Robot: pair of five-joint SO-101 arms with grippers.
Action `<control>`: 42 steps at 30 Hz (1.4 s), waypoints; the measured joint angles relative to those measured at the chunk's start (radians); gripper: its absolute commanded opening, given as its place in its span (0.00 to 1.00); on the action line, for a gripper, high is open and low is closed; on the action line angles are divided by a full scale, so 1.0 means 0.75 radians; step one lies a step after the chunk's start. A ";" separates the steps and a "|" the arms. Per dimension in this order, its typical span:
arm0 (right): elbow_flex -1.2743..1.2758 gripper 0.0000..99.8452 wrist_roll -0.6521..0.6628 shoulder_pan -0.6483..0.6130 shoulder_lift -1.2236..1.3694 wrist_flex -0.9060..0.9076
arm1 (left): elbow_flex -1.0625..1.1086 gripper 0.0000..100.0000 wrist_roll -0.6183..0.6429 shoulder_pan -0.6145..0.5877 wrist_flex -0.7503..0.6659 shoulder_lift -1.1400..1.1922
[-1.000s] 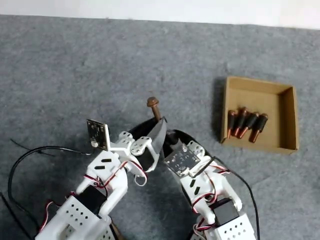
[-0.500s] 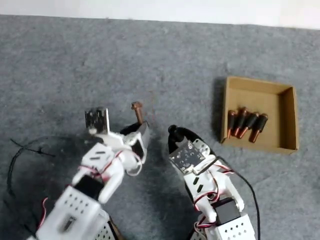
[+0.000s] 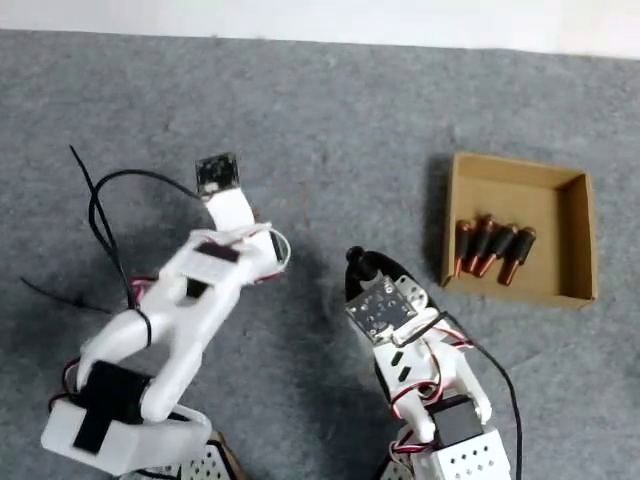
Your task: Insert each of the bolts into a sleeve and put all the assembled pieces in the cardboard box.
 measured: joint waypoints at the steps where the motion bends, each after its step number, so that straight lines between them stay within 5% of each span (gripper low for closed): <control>1: 0.000 0.00 0.000 0.000 0.000 0.000 | -0.041 0.03 0.000 0.006 0.061 0.004; 8: 0.000 0.00 0.000 0.000 0.000 0.000 | -0.141 0.26 -0.004 0.004 0.254 0.018; 25: 0.000 0.00 0.000 0.000 0.000 0.000 | -0.186 0.27 -0.008 -0.139 0.254 0.020; 34: 0.000 0.00 0.000 0.000 0.000 0.000 | -0.376 0.27 -0.008 -0.137 0.213 0.374; 42: 0.000 0.00 0.000 0.000 0.000 0.000 | -0.599 0.27 -0.002 -0.135 0.370 0.536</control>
